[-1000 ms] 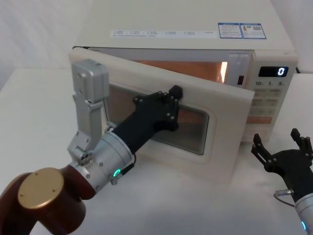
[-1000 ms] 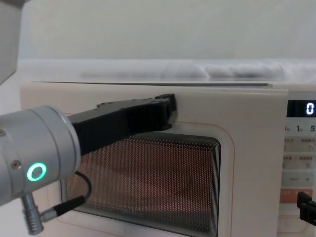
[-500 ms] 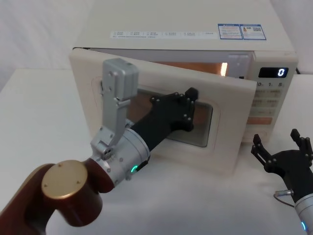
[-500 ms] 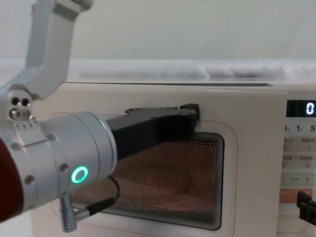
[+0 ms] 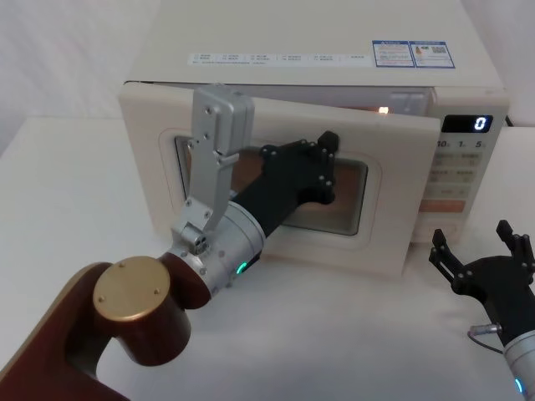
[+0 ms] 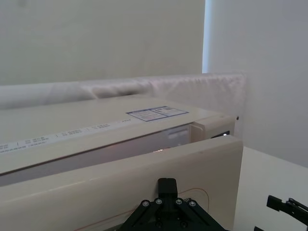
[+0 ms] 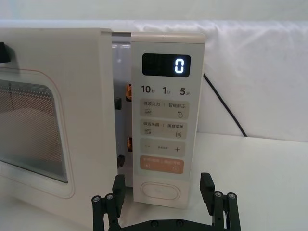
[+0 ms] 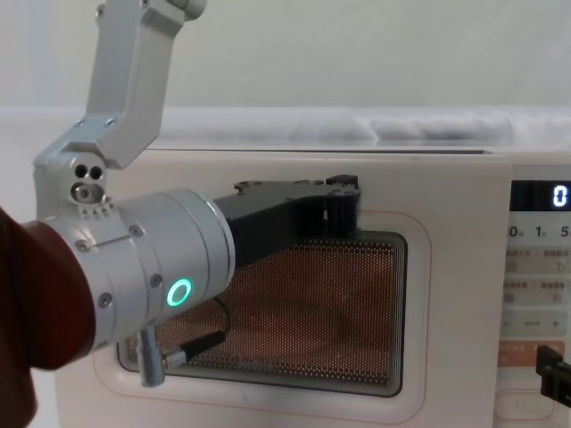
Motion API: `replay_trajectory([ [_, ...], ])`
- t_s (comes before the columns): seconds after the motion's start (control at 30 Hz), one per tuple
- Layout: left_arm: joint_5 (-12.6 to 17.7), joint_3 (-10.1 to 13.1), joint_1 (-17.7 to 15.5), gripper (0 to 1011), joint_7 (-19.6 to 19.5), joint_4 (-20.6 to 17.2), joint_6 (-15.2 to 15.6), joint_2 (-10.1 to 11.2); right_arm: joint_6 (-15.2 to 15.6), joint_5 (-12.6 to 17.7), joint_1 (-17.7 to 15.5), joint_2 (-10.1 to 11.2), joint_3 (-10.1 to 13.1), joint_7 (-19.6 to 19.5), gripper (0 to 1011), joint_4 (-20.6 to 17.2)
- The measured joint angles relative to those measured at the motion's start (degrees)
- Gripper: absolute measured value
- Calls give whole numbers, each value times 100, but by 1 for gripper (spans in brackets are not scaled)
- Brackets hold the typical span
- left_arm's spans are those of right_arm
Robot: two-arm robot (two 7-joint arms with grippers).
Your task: Press the button to open the microwave door with one hand; close the microwave door with the other hand.
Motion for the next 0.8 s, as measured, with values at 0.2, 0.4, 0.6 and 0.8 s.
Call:
replay_trajectory([
  [0.2,152,-23,-45,0,22,71,-17,-108,0,0,0,0,1,0,1002,0],
  [0.4,424,-13,-110,0,108,180,-13,-210,0,0,0,0,1,0,1002,0],
  [0.6,668,-9,-195,0,182,269,22,-329,0,0,0,0,1,0,1002,0],
  [0.8,845,-37,-295,0,181,381,85,-420,0,0,0,0,1,0,1002,0],
])
